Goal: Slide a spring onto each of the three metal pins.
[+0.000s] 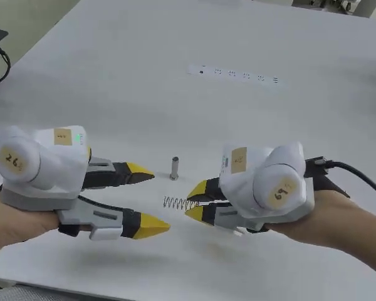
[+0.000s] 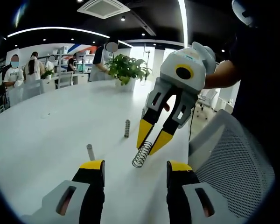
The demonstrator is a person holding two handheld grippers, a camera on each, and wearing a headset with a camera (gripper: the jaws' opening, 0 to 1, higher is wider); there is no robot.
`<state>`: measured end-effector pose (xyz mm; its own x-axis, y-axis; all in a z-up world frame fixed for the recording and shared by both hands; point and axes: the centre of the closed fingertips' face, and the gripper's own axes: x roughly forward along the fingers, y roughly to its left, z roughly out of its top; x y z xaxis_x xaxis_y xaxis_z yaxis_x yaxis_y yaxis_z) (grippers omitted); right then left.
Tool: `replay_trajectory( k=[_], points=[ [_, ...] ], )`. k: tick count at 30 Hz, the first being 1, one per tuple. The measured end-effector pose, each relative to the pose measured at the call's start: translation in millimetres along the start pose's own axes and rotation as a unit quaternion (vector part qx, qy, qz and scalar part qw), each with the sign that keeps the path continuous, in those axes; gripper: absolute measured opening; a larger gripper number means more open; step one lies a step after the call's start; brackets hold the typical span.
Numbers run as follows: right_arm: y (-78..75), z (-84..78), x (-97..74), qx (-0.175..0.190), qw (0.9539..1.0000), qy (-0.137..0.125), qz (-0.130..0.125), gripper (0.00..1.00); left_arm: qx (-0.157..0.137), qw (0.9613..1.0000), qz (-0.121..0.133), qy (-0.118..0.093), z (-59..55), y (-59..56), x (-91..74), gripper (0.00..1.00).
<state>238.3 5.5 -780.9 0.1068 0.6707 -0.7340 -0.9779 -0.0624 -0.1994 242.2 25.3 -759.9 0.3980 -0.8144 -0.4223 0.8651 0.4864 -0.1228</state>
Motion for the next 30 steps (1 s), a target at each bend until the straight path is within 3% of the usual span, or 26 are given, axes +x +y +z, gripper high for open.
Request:
replay_trajectory(
  k=[8,17,24,30],
  points=[
    [1.8,5.3,1.9,-0.005,0.9999,-0.009,0.003,0.07,0.005,0.9998,-0.018,0.000,0.1,-6.4,4.5,0.31],
    [2.8,13.1,-2.5,-0.004,0.9995,-0.032,0.008,0.07,0.015,0.9996,-0.025,-0.002,2.4,-7.4,5.2,0.22],
    [5.1,14.4,-5.3,-0.024,0.9991,-0.032,0.014,0.07,0.024,0.9989,-0.040,0.003,5.1,-14.3,10.0,0.15],
    [5.5,17.0,-8.0,-0.020,0.9988,-0.043,0.013,0.07,0.031,0.9986,-0.043,0.002,9.1,-14.9,11.3,0.12]
  ],
)
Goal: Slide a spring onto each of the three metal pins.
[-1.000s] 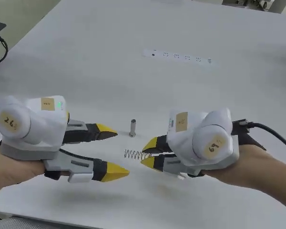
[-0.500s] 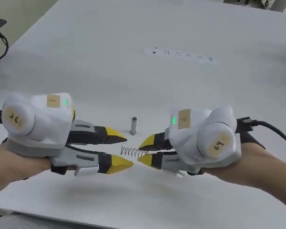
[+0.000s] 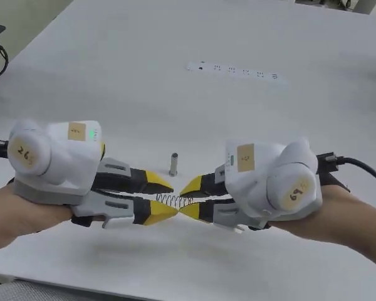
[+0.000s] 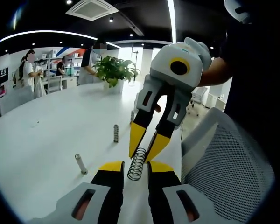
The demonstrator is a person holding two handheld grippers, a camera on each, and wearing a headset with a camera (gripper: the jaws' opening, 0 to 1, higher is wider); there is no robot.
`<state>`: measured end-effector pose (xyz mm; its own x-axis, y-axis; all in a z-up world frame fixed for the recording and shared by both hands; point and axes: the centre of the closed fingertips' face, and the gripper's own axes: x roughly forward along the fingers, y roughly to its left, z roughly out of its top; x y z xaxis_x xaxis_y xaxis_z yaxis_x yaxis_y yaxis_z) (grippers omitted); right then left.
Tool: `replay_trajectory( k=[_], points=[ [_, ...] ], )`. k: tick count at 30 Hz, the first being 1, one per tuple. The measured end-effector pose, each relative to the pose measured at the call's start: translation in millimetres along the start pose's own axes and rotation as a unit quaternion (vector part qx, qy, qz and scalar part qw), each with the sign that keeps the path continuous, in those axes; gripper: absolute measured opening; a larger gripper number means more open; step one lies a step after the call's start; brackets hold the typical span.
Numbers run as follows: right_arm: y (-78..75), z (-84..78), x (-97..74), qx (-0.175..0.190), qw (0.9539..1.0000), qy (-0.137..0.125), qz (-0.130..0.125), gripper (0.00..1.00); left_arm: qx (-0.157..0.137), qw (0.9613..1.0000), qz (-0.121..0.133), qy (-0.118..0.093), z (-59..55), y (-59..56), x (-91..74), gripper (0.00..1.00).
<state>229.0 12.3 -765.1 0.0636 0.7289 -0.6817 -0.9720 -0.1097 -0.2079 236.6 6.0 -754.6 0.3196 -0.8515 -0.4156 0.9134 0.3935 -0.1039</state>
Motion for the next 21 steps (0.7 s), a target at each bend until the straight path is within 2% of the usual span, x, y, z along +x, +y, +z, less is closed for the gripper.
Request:
replay_trajectory(
  k=[8,13,21],
  points=[
    [-0.5,0.6,-3.1,0.001,1.0000,-0.008,-0.001,0.07,0.005,1.0000,0.000,0.000,1.8,-2.0,0.6,0.06],
    [1.3,-1.0,-2.7,-0.001,1.0000,-0.005,0.002,0.07,0.010,0.9999,-0.005,0.005,0.6,-3.7,1.8,0.04],
    [4.6,-2.6,-5.2,-0.004,0.9999,-0.008,0.008,0.07,0.030,0.9994,-0.015,0.010,0.8,-8.8,4.1,0.02]
  ],
)
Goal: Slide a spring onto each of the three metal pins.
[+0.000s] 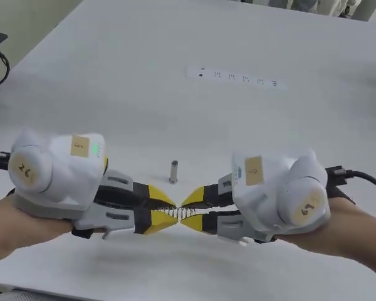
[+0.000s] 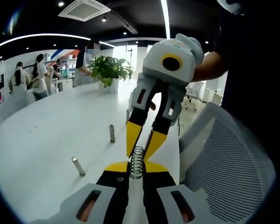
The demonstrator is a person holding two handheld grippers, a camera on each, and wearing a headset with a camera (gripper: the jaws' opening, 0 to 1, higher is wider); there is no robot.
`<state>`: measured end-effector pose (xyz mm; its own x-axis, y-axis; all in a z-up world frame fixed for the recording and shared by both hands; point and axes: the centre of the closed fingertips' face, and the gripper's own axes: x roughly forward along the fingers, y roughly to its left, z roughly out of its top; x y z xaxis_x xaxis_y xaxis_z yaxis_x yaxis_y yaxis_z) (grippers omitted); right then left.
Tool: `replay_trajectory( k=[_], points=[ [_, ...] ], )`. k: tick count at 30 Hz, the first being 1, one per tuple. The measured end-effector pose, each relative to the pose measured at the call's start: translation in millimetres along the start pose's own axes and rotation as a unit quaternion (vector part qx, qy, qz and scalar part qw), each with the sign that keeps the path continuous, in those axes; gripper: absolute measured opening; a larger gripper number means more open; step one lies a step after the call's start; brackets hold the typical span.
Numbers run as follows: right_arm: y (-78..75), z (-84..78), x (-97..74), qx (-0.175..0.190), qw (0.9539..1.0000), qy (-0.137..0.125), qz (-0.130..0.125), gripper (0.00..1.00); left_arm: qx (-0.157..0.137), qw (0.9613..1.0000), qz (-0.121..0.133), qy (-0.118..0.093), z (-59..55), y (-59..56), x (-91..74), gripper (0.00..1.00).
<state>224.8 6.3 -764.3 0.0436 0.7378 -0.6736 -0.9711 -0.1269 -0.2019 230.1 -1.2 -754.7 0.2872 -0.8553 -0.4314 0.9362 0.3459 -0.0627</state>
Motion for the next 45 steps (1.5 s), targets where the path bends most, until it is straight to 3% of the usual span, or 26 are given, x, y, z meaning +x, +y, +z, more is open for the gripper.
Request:
replay_trajectory(
  k=[19,30,36,41,45],
  points=[
    [1.7,-5.3,-3.4,0.007,1.0000,-0.004,0.004,0.11,0.000,0.9999,-0.014,0.005,-2.6,-3.0,-0.6,0.02],
    [0.9,-2.7,-3.9,0.038,0.9989,-0.028,0.008,0.08,0.000,0.9999,-0.013,-0.001,0.2,-3.5,-4.2,0.02],
    [1.0,-2.2,-3.8,0.058,0.9979,-0.025,0.011,0.07,-0.001,0.9999,-0.014,0.001,-0.8,-5.0,-4.5,0.02],
    [-1.1,1.0,-8.3,0.063,0.9978,-0.020,0.007,0.07,-0.013,0.9998,-0.014,-0.010,0.3,-4.3,-5.0,0.02],
    [-2.0,4.5,-13.8,0.051,0.9987,-0.006,0.007,0.06,-0.020,0.9995,-0.014,-0.018,2.5,-4.5,-4.2,0.02]
  ],
)
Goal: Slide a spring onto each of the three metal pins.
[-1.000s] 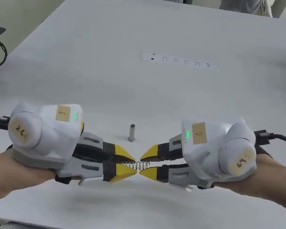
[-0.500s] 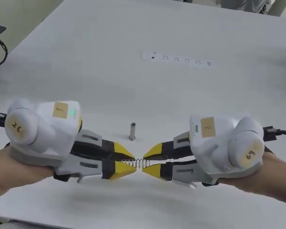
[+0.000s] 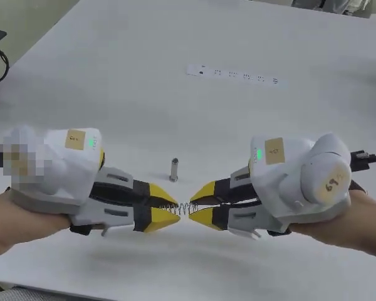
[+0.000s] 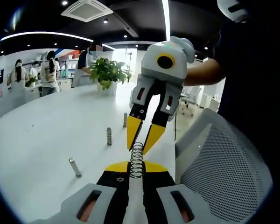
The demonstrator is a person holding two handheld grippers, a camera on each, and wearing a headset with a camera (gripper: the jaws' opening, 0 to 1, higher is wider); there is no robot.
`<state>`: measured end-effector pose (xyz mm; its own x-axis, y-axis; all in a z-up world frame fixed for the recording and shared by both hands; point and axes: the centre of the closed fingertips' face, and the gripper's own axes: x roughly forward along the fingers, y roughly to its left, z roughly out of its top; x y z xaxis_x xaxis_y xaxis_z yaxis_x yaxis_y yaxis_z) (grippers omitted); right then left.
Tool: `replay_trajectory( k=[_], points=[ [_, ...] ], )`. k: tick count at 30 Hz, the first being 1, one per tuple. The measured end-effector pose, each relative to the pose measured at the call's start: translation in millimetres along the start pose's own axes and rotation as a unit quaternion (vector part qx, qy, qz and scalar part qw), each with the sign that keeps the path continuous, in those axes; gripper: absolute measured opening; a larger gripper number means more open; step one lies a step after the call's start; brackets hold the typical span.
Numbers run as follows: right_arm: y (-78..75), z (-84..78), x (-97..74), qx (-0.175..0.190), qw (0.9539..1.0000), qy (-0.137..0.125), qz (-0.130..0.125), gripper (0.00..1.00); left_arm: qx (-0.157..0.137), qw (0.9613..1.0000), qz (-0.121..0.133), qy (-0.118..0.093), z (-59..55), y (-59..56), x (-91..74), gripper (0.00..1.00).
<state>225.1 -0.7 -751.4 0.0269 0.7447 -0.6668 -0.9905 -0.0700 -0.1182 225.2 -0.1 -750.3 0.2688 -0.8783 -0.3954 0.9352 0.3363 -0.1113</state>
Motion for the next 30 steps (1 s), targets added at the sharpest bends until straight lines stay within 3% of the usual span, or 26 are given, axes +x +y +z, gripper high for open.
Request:
replay_trajectory(
  k=[18,30],
  points=[
    [7.4,25.1,-5.6,-0.065,0.9973,0.025,0.021,0.06,0.008,0.9999,-0.006,0.013,-8.1,-3.9,9.4,0.02],
    [9.8,32.2,0.0,-0.107,0.9917,0.061,0.037,0.06,0.024,0.9994,-0.005,0.023,-8.8,-3.0,16.4,0.02]
  ],
)
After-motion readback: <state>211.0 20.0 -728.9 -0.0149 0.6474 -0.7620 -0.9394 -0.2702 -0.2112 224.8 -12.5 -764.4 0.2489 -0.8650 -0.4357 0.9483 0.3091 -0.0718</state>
